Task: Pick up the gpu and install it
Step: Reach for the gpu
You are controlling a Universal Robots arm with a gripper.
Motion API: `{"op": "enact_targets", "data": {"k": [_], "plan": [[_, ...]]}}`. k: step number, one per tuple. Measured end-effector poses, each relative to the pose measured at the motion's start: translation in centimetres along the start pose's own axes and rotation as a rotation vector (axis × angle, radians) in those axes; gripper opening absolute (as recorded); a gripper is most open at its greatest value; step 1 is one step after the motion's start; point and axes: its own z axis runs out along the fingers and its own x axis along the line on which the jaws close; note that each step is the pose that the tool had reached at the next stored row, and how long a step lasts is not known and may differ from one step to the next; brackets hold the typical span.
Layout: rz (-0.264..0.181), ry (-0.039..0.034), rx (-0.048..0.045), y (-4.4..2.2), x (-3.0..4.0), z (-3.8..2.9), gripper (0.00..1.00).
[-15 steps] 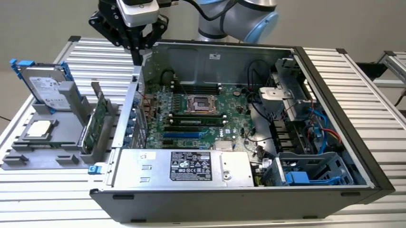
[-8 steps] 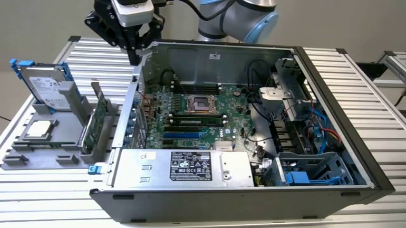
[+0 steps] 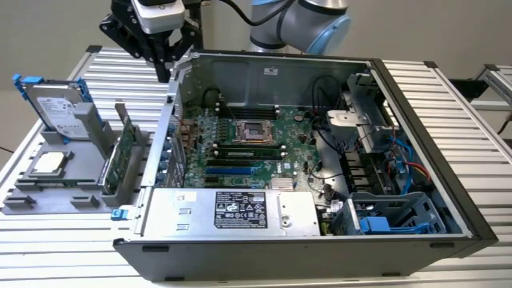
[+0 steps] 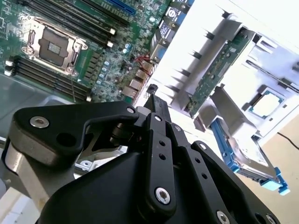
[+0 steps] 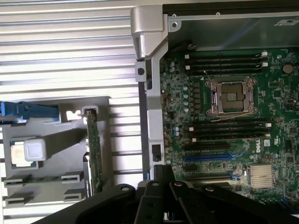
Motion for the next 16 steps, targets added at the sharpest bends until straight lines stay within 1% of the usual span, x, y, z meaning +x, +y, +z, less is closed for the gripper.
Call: {"op": "enact_targets", "data": {"k": [16], "plan": [[0.0, 0.0001, -0.0002, -0.12, 1.7, -0.05, 0.0]]}}
